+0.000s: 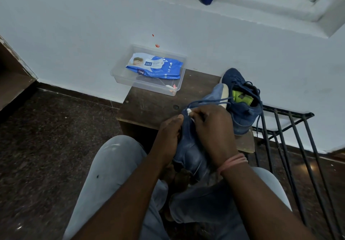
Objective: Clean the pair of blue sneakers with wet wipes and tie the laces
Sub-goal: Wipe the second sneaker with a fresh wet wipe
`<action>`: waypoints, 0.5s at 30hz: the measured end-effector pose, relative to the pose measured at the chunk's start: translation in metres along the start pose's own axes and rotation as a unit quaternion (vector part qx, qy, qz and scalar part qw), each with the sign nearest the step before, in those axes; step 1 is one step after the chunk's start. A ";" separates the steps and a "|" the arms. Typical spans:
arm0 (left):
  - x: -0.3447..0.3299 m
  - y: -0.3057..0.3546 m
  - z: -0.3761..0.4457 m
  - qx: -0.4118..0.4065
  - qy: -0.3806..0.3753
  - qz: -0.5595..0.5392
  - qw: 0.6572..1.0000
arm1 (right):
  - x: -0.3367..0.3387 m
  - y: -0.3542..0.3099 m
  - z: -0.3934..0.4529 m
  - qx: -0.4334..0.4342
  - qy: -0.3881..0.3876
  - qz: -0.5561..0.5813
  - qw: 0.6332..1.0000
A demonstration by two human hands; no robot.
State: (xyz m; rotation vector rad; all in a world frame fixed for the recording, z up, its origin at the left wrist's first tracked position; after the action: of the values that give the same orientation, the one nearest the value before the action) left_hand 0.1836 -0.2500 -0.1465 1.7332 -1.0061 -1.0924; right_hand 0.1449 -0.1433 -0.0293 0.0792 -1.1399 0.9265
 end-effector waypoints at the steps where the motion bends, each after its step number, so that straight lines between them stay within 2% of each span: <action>1: 0.001 0.003 -0.001 -0.008 0.003 0.017 1.000 | -0.001 0.002 0.004 -0.004 -0.001 0.011 1.000; 3: 0.003 0.008 -0.003 -0.011 0.016 0.046 0.999 | -0.006 -0.007 -0.006 0.018 -0.035 0.011 0.999; 5: 0.005 0.006 -0.002 0.008 0.023 0.042 0.999 | -0.012 -0.021 -0.031 0.039 -0.094 -0.005 0.995; 7: 0.002 0.005 -0.004 0.023 0.019 0.028 0.999 | -0.011 -0.029 -0.045 0.048 -0.118 -0.010 0.992; 11: -0.004 0.022 -0.010 -0.043 0.019 0.094 0.994 | -0.001 -0.004 -0.015 0.005 -0.041 -0.023 0.999; 13: -0.007 0.023 -0.011 -0.040 0.012 0.106 0.993 | 0.004 0.008 -0.007 -0.022 -0.005 -0.024 0.999; 15: -0.002 0.019 -0.011 -0.031 0.022 0.102 0.994 | 0.001 0.002 -0.015 -0.027 -0.016 -0.005 1.000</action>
State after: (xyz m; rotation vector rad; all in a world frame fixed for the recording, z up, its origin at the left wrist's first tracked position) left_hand 0.1894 -0.2527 -0.1252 1.5615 -1.0844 -0.9414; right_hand 0.1544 -0.1342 -0.0363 0.0560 -1.1925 0.8886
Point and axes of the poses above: each hand's wrist, its own z-axis towards the middle knuckle, its own x-axis out of the back of the hand, y = z × x, the point moved 10 cm from there along z, towards the middle knuckle, and after that the axes turned 9 degrees about x, right-handed, at the moved point
